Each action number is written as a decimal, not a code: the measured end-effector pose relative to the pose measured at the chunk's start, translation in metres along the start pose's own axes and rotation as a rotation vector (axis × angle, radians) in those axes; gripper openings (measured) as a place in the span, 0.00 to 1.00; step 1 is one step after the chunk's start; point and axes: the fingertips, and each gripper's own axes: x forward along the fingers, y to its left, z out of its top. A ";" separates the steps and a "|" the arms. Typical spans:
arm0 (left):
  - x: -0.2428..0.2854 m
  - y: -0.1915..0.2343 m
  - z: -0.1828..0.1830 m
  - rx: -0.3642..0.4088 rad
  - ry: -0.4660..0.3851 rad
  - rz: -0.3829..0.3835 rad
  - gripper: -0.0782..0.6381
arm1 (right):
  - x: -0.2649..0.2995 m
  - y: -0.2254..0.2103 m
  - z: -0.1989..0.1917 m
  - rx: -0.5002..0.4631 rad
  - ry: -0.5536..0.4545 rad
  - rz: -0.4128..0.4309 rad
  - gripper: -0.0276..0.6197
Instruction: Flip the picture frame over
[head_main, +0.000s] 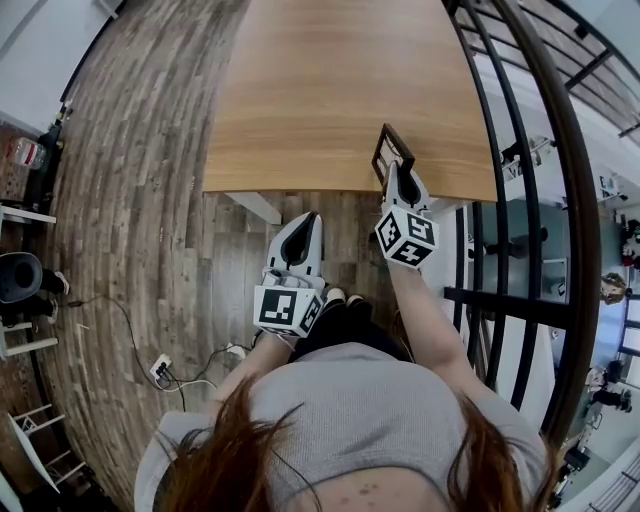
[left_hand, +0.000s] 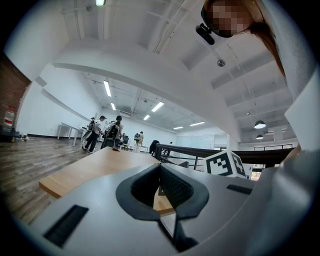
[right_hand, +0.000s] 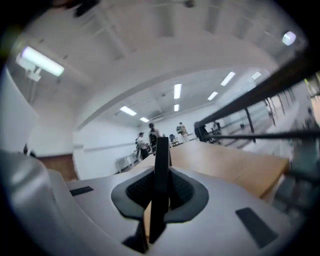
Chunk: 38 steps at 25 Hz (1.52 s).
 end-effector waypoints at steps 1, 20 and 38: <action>0.001 -0.001 -0.001 0.000 0.002 -0.004 0.12 | -0.001 -0.012 0.000 0.160 -0.015 -0.036 0.13; 0.008 -0.019 -0.015 0.035 0.069 -0.068 0.12 | -0.047 -0.090 -0.098 1.256 -0.242 -0.246 0.13; 0.002 -0.020 -0.036 0.045 0.136 -0.076 0.12 | -0.029 -0.081 -0.127 1.204 -0.211 -0.189 0.13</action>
